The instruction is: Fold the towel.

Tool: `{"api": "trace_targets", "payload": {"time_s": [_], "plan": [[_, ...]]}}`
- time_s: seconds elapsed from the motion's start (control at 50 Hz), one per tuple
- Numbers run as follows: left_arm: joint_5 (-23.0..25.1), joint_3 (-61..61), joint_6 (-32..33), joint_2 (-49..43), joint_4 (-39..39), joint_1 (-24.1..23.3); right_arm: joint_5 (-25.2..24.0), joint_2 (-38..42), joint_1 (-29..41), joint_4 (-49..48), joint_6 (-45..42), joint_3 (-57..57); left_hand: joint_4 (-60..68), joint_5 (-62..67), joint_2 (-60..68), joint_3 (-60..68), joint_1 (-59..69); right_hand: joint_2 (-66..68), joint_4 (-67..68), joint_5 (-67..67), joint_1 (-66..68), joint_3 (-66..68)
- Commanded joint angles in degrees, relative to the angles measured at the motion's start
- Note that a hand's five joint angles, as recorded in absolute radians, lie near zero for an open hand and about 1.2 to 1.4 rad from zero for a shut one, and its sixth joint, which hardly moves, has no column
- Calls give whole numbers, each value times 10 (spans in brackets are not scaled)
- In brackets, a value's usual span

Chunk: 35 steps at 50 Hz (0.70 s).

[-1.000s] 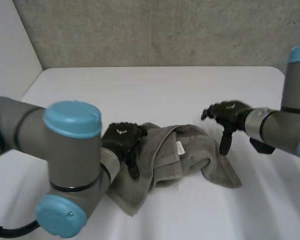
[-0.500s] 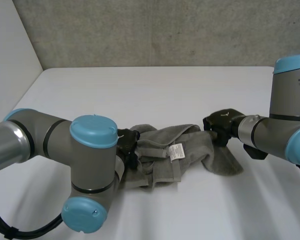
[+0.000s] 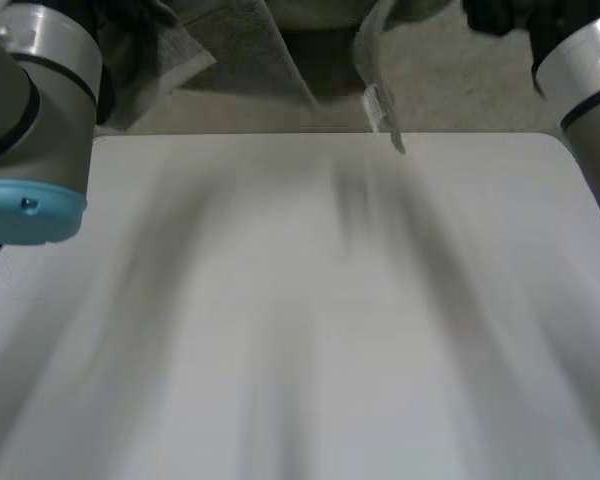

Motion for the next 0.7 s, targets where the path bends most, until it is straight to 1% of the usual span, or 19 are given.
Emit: {"api": "trace_targets", "payload": {"time_s": [0.02, 0.1, 0.14, 0.16, 0.2, 0.22, 0.26, 0.3, 0.32, 0.36, 0.42, 0.5, 0.56, 0.6, 0.62, 0.64, 0.66, 0.68, 0.7], "plan": [[32, -122, -2, -11, 7, 6, -20, 21, 6, 54, -68, 68, -54, -138, -28, -79, -3, 49, 38, 37, 43, 41], [49, -196, -2, -19, 10, 11, -30, 46, 9, 53, -139, 130, -54, -138, -28, -79, -3, 49, 38, 37, 43, 41], [63, -263, -1, -36, 22, 11, -37, 57, 8, 54, -161, 152, -54, -138, -28, -79, -3, 49, 38, 37, 43, 41], [63, -263, -1, -36, 22, 11, -37, 57, 8, 54, -161, 153, -54, -138, -28, -79, -3, 49, 38, 37, 43, 41], [71, -325, 3, -49, 37, 11, -52, 82, 2, 54, -216, 201, -54, -138, -28, -79, -3, 49, 38, 37, 43, 41], [71, -326, 3, -49, 37, 11, -52, 82, 2, 54, -217, 201, -54, -138, -28, -79, -3, 49, 38, 37, 43, 41], [72, -354, 5, -53, 42, 11, -59, 110, -1, 59, -276, 243, -54, -138, -28, -79, -3, 49, 38, 37, 43, 41], [72, -378, 10, -54, 43, 11, -59, 119, -1, 60, -307, 263, -54, -138, -28, -79, -3, 49, 38, 37, 43, 41], [73, -403, 15, -51, 41, 11, -59, 119, -1, 60, -307, 263, -54, -138, -28, -79, -3, 49, 38, 37, 43, 41], [73, -432, 18, -46, 41, 10, -56, 118, -2, 60, -364, 299, -54, -138, -28, -79, -3, 49, 38, 37, 43, 41], [74, -466, 19, -31, 40, 8, -49, 102, -3, 66, -395, 319, -54, -138, -28, -79, -3, 49, 38, 37, 43, 41], [74, -489, 20, 11, 38, 8, -47, 57, -8, 86, -395, 331, -54, -138, -28, -79, -3, 49, 38, 37, 43, 41], [74, -508, 19, 49, 39, 8, -53, 30, -26, 116, -377, 338, -102, -187, -76, -127, -51, 49, 38, 37, 43, 41], [74, -520, 19, 88, 39, 5, -56, 23, -30, 129, -360, 339, -186, -270, -160, -211, -135, 49, 38, 37, 43, 41], [74, -520, 19, 89, 39, 5, -56, 19, -31, 141, -340, 338, -186, -271, -161, -211, -135, 49, 38, 37, 43, 41], [74, -525, 20, 107, 38, 5, -56, 14, -32, 154, -324, 336, -250, -334, -224, -275, -198, 49, 38, 37, 43, 41], [74, -525, 20, 107, 38, 5, -56, 14, -32, 154, -324, 336, -250, -335, -225, -275, -199, 49, 38, 37, 43, 41], [74, -530, 20, 121, 38, 4, -60, 7, -32, 174, -316, 334, -339, -423, -313, -364, -287, -65, -76, -77, -71, -73], [74, -534, 20, 133, 38, 3, -60, 7, -32, 175, -316, 334, -438, -522, -412, -463, -387, -66, -77, -79, -72, -75]]}}
